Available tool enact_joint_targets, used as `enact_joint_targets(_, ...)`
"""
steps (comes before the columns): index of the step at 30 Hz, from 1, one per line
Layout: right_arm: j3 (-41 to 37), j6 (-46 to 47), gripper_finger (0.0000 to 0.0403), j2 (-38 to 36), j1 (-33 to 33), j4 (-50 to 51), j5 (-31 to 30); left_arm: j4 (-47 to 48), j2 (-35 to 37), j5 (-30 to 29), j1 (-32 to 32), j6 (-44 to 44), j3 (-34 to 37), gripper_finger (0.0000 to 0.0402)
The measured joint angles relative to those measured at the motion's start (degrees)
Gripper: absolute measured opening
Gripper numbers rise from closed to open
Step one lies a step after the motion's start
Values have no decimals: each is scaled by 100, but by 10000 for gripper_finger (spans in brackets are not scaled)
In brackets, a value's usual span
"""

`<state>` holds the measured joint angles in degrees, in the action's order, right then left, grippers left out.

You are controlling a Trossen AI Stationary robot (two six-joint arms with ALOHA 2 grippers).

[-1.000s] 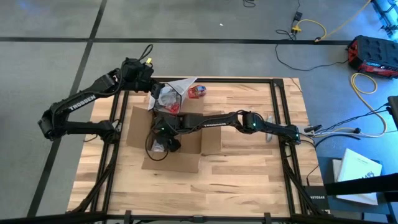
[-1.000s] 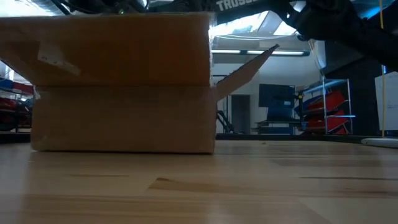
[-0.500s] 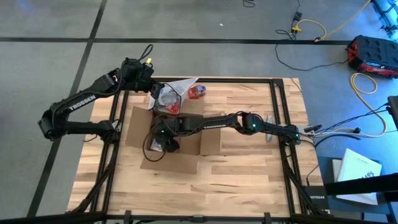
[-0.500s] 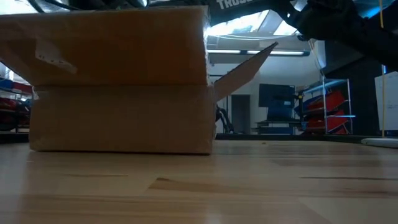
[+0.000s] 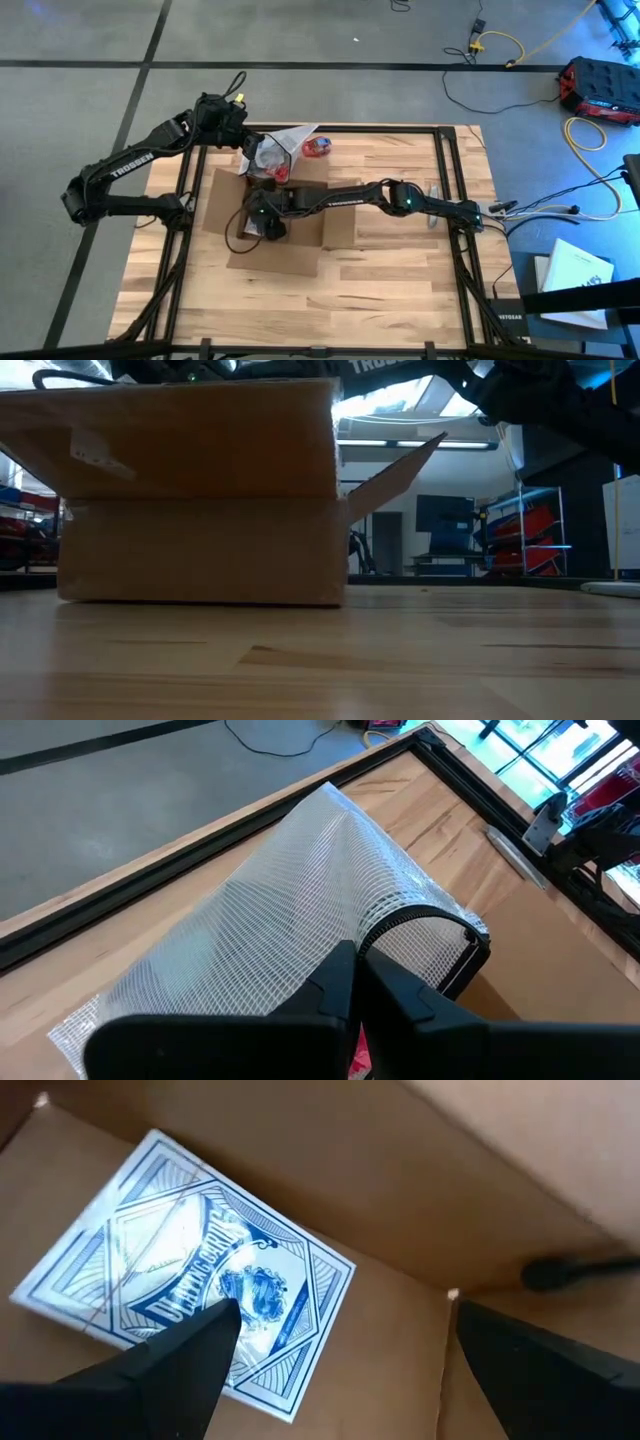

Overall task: Unpack boxes
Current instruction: Put the game card into the transparent zip bag

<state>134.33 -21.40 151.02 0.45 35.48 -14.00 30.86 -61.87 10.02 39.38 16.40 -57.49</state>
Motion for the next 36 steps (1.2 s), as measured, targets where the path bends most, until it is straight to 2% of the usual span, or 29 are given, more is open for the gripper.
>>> enact_joint_targets(4, 4, 461, 362, -11, 17, 303, -70, -31, 0, 0, 0, 1, 0, 0)
enact_joint_targets(8, 4, 539, 362, -24, 66, 605, -107, -31, 0, 0, -1, -81, 0, 0)
enact_joint_targets(21, 76, 1245, 362, -24, 133, 917, -20, -32, 0, -26, 7, -149, 0, 0)
enact_joint_targets(36, 74, 1429, 362, -70, 146, 1072, -79, -25, 0, -24, 4, -181, 0, 0)
